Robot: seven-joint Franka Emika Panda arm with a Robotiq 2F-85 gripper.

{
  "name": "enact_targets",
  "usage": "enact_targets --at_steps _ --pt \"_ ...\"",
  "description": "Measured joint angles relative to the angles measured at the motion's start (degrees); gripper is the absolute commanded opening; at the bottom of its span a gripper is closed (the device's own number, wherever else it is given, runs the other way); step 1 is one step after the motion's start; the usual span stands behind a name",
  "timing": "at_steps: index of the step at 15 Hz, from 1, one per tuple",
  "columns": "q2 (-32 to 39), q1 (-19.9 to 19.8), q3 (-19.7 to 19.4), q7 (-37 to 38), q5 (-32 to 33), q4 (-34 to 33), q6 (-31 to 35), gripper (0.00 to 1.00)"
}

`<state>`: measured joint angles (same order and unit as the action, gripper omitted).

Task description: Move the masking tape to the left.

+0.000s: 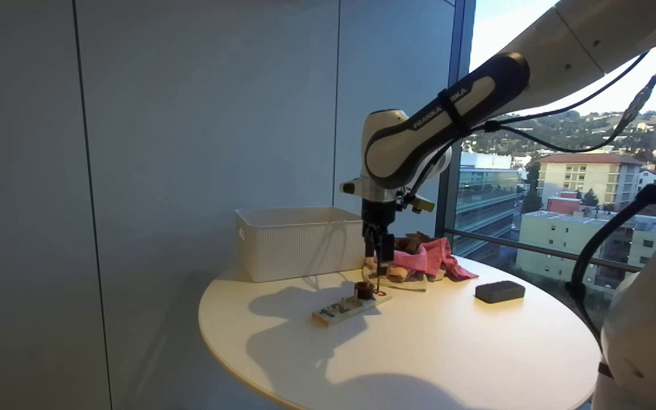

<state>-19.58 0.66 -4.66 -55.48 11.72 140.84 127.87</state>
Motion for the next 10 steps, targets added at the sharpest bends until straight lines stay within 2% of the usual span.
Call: enact_targets --at_steps 7,8,10 --pt "-12.52 -0.03 0.65 19.53 -0.4 -3.26 -22.08 1.0" --pt "-13.45 -0.04 0.58 22.33 -0.49 -3.42 -24.03 1.0" --pt "-13.87 0.23 0.31 22.77 -0.46 -3.23 -24.4 1.0"
